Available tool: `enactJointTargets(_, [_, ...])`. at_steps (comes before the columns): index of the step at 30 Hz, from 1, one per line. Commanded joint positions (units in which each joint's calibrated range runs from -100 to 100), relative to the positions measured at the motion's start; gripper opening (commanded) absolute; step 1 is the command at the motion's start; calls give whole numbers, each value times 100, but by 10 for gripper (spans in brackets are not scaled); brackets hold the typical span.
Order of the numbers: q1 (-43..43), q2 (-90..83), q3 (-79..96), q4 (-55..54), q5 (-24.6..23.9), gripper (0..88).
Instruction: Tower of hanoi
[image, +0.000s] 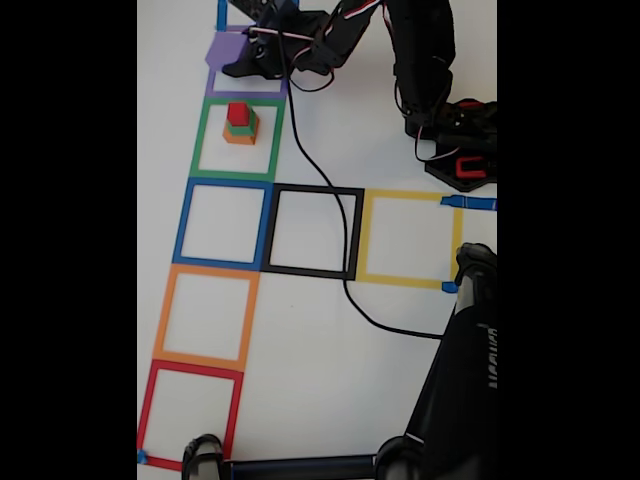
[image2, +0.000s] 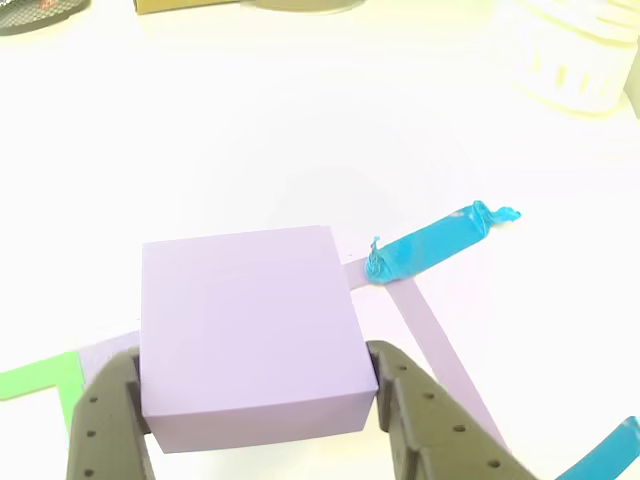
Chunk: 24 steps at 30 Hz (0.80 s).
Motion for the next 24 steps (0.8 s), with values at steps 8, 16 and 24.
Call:
enactJointTargets(8, [-278,-2808,-2242,5119,0,110])
enactJointTargets(16, [-921,-3325,-5696,9216,0,107])
enactJointTargets(24, [-1793,-3430,-8378,11864,0,96])
